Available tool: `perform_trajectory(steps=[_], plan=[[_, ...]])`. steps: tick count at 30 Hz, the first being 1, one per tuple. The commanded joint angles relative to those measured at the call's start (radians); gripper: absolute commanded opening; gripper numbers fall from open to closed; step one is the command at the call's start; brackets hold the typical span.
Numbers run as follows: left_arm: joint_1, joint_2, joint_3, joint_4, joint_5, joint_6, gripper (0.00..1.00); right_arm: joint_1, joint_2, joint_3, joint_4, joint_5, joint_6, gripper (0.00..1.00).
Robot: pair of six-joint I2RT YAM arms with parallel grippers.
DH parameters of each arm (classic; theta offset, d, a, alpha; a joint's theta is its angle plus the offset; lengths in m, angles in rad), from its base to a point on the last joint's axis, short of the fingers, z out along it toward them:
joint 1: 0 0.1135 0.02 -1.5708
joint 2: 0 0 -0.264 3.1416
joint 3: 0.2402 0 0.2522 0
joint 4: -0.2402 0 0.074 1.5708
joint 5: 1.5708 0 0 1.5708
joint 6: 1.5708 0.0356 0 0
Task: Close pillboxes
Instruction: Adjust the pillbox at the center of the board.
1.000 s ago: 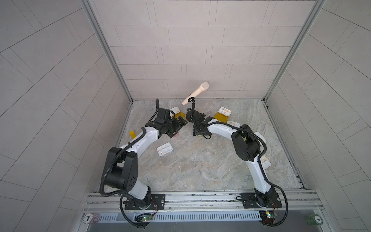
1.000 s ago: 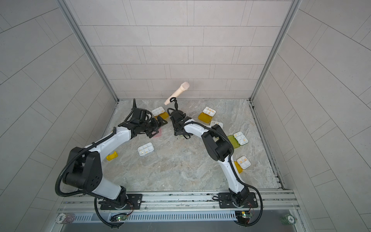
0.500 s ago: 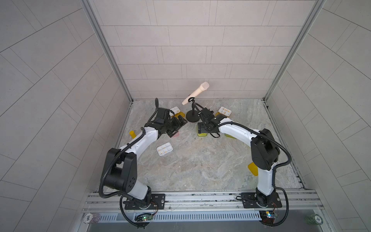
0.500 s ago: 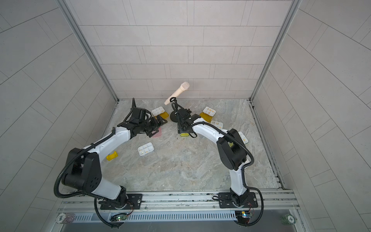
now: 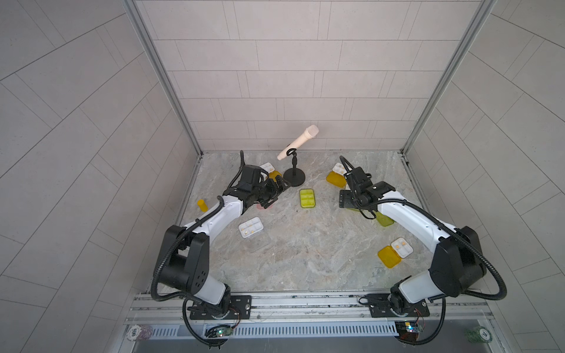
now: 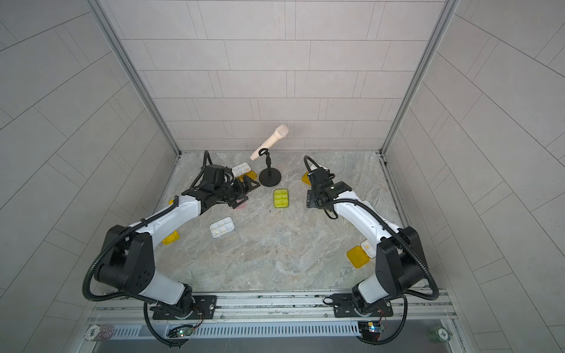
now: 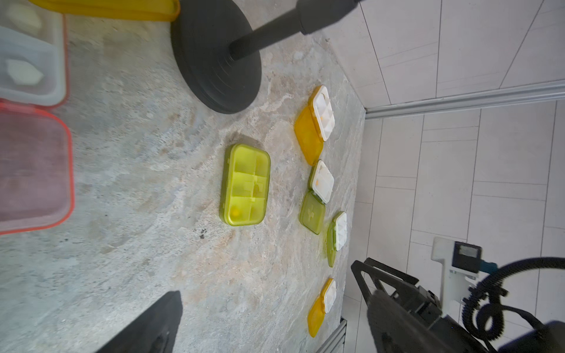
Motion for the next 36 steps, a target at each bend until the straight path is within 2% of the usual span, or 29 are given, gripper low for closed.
perform_trajectory(steps=[1, 5, 11, 16, 25, 36], plan=[[-0.034, 0.001, -0.006, 0.079, 0.058, -0.019, 0.99, -0.036, -0.049, -0.064, -0.023, -0.002, -0.004, 0.85], [-0.064, 0.011, -0.009, 0.113, 0.087, -0.021, 0.99, -0.109, -0.057, -0.092, 0.012, -0.041, -0.001, 0.84], [-0.074, 0.011, -0.015, 0.139, 0.094, -0.021, 0.99, -0.173, 0.026, -0.011, 0.059, -0.038, -0.023, 0.84], [-0.073, 0.013, -0.016, 0.139, 0.092, -0.017, 0.99, -0.249, 0.153, 0.084, 0.104, -0.164, -0.049, 0.87], [-0.074, 0.012, -0.014, 0.138, 0.093, -0.019, 0.98, -0.308, 0.359, 0.254, 0.123, -0.249, -0.088, 0.93], [-0.073, 0.019, -0.015, 0.139, 0.098, -0.020, 0.98, -0.344, 0.531, 0.420, 0.089, -0.229, -0.115, 0.94]])
